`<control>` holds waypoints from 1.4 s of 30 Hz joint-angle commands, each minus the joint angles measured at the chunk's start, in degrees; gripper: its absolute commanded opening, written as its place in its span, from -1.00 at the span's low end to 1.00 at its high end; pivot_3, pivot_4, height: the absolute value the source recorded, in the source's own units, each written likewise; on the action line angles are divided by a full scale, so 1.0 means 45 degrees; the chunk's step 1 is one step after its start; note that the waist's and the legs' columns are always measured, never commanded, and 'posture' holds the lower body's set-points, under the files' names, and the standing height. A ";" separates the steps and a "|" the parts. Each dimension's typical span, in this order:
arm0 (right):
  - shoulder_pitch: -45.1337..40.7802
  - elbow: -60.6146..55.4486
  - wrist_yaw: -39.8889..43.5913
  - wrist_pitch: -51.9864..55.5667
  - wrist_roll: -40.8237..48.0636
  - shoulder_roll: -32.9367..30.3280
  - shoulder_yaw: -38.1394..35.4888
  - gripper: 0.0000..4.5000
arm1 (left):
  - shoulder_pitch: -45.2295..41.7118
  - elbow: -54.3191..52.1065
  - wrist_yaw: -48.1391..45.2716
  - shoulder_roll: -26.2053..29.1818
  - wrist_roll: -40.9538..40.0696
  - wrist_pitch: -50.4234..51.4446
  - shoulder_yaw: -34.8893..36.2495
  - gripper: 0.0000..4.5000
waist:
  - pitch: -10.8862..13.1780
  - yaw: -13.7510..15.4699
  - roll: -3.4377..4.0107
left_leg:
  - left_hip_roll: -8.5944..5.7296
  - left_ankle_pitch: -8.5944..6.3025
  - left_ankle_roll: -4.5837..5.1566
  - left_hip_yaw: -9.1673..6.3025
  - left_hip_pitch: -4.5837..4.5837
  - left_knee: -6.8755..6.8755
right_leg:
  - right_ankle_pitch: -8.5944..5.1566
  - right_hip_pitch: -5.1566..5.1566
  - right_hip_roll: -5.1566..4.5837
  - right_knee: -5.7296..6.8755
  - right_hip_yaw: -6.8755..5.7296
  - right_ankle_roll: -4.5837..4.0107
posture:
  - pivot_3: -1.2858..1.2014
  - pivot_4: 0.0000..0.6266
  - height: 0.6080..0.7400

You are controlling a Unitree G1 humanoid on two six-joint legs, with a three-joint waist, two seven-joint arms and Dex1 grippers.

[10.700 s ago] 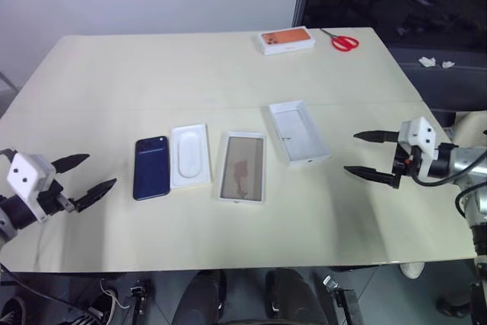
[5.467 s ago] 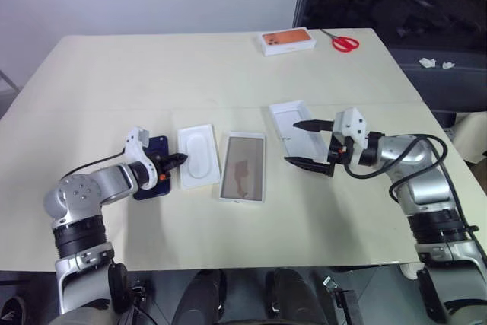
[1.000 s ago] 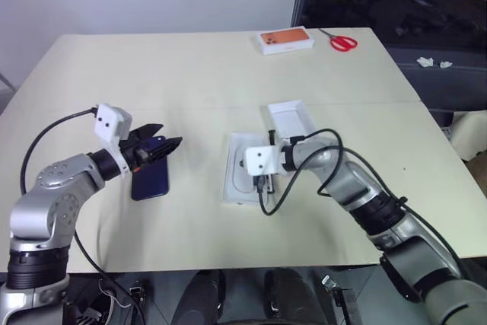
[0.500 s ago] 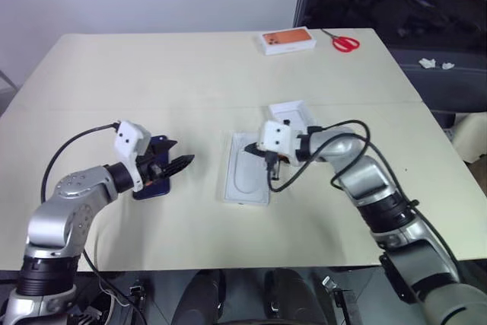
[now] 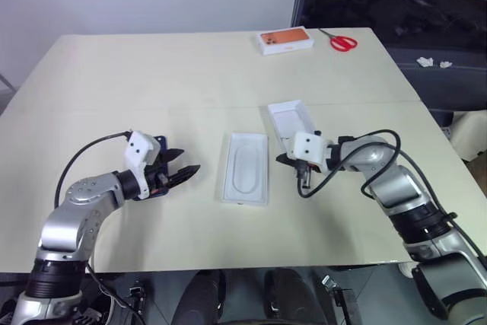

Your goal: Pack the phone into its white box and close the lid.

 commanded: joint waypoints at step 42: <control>-0.6213 1.0657 -0.4905 -0.1198 -0.2794 1.0407 0.3236 -0.99 | -0.2662 0.8292 -0.0961 0.1357 -0.3183 0.8940 0.2518 0.56 | -0.0053 -0.0091 -0.0004 | -0.0029 0.0041 -0.0076 -0.0035 0.0045 -0.0022 | 0.0000 -0.0037 -0.0005 0.0029 -0.0019 -0.0001 | 0.03 -0.52 1.00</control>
